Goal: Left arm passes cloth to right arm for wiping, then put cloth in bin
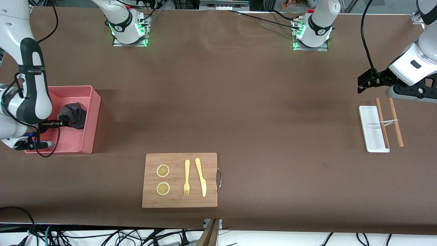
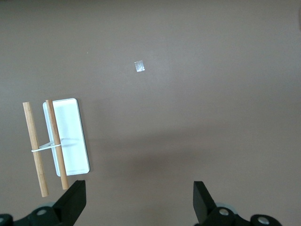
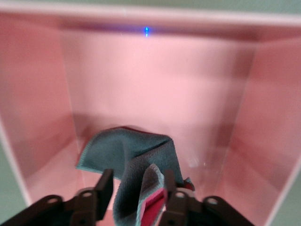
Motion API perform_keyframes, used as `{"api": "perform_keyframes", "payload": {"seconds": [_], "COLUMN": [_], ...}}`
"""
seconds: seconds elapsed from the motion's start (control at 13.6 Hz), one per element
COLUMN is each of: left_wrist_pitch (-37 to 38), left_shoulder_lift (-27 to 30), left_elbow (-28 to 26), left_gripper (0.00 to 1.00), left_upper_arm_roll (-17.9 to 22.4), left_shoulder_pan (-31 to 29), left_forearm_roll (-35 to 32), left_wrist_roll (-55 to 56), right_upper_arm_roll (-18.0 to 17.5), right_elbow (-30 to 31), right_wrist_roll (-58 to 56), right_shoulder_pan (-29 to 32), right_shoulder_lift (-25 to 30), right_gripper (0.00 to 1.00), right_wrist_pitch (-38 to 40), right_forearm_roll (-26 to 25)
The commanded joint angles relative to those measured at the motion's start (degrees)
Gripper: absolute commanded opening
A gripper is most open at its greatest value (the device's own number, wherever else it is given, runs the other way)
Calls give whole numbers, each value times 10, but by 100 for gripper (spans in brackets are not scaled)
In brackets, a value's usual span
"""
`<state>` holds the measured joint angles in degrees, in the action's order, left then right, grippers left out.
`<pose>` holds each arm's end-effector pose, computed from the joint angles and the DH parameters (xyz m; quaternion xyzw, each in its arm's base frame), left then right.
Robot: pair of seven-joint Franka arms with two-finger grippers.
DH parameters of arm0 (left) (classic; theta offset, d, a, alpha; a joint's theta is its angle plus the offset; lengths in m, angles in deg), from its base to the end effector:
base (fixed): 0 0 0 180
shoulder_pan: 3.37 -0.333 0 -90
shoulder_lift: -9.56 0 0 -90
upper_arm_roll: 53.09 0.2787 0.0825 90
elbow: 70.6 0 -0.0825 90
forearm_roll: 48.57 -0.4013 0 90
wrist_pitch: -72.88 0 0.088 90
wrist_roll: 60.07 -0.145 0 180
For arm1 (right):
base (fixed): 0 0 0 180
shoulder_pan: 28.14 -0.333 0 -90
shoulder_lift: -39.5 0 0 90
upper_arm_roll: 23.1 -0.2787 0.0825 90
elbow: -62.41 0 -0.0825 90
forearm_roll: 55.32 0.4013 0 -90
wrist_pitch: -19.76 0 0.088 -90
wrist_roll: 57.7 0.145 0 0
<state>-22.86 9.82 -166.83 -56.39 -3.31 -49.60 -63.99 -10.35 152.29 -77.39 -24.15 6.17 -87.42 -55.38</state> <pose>0.5755 -0.0314 0.5071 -0.9979 0.0644 0.0021 0.0091 0.6240 -0.1788 0.2144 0.9886 0.0352 -0.1455 0.0185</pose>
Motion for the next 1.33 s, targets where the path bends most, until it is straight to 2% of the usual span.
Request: {"api": "perform_keyframes", "payload": {"seconds": [0.0,0.22,0.37,0.52,0.66,1.03,1.25], "left_wrist_pitch": [0,0,0,0,0,0,0], "left_shoulder_lift": [0,0,0,0,0,1,0], "left_elbow": [2,2,2,2,2,2,2], "left_gripper": [100,100,100,100,100,100,100], "left_upper_arm_roll": [-3,-4,-5,-5,-5,-6,-6], "left_shoulder_pan": [-2,-2,-2,-3,-2,-2,-2], "left_forearm_roll": [12,12,12,12,12,11,11], "left_wrist_roll": [-3,-3,-2,-3,-3,-2,-3], "right_upper_arm_roll": [-6,-21,-47,-76,-83,-88,-100], "right_elbow": [6,6,6,6,4,6,5], "right_wrist_roll": [-1,1,3,3,0,-1,5], "right_shoulder_pan": [-6,-5,-5,-5,-5,-13,-21], "right_shoulder_lift": [83,170,221,264,296,325,325], "right_gripper": [100,100,100,100,100,100,100], "right_wrist_pitch": [46,115,165,188,183,183,184], "right_forearm_roll": [10,10,10,0,-6,-4,-36]}}
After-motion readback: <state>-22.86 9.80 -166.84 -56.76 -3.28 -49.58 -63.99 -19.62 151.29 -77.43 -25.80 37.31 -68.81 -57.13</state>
